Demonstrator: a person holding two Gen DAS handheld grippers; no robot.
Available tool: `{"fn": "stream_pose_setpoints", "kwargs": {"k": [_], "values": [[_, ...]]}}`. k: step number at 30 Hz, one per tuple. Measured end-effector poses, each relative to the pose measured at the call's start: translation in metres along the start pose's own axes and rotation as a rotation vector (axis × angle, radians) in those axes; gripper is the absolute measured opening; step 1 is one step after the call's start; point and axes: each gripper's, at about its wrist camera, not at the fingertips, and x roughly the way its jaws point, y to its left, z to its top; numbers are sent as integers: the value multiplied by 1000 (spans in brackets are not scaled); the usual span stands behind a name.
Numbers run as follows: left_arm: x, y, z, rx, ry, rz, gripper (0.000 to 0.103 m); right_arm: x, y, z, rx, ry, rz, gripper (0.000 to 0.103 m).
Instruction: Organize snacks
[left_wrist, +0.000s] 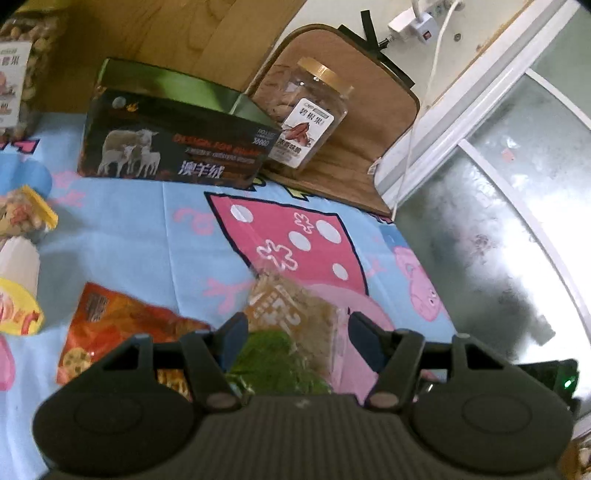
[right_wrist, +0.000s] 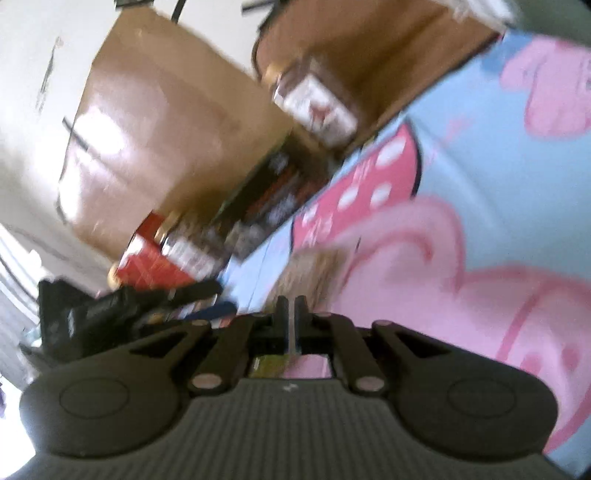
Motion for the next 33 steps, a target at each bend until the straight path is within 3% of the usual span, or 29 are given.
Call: {"fn": "stream_pose_setpoints", "kwargs": {"k": [3,5,7,14,16,18,22,27,29,33], "values": [[-5,6,-2,-1,-2,21,66,6,2,-9,1,54,-5,35],[-3,10,-5,0,24,47,66,13,1,-13,11,77,-3,36],[0,19,-11,-11,40,70,65,19,2,-16,12,75,0,34],[-10,31,-19,-78,35,1,66,44,17,-19,-11,114,45,30],[-10,31,-20,-85,35,-5,67,51,20,-19,-16,120,50,7],[-13,30,-20,-102,37,-23,67,55,19,-17,10,123,71,4],[-26,33,-17,-140,-4,-78,79,46,3,-5,142,94,149,3],[-27,31,-11,-178,-8,-168,79,43,-22,8,353,70,260,3],[-22,28,-11,-181,5,-186,83,43,-26,15,405,60,327,3],[-12,27,-6,-214,17,-253,82,48,-15,35,416,38,412,3]]}}
